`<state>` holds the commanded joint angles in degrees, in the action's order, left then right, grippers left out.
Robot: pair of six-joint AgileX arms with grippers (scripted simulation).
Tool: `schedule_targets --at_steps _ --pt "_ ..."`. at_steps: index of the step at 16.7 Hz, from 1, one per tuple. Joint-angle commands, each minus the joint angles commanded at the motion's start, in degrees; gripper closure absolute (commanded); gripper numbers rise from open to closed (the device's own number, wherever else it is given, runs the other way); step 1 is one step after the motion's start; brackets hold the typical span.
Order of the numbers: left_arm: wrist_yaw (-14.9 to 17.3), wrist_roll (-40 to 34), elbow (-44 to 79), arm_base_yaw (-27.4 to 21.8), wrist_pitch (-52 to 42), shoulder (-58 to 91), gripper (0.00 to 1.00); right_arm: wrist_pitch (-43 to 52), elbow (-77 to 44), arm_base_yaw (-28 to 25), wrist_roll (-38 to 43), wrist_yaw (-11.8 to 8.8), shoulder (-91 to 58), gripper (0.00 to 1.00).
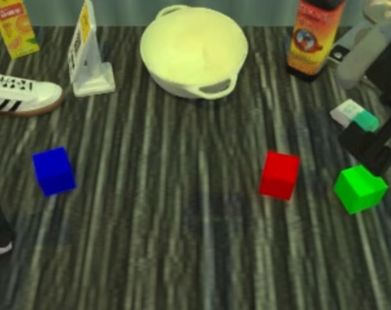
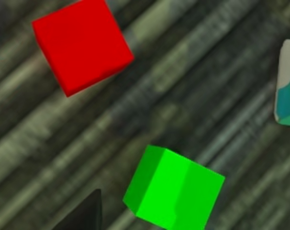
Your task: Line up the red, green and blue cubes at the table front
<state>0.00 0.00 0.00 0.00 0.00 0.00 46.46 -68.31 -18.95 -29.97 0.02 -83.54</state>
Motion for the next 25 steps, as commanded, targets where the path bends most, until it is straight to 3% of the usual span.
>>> schedule_targets --at_steps 7,12,19,25 --pt "0.0 0.0 0.0 0.0 0.0 0.0 0.00 17.7 -26.8 -7.4 -11.7 0.0 -31.5 0.00" --pt "0.0 0.0 0.0 0.0 0.0 0.0 0.00 22.8 -35.6 -9.7 -15.4 0.1 -41.0 0.00" --pt "0.0 0.0 0.0 0.0 0.0 0.0 0.00 21.8 -34.9 -9.6 -15.5 0.1 -41.4 0.00" --pt "0.0 0.0 0.0 0.0 0.0 0.0 0.00 8.8 -26.5 -9.8 -15.3 0.2 -45.5 0.00"
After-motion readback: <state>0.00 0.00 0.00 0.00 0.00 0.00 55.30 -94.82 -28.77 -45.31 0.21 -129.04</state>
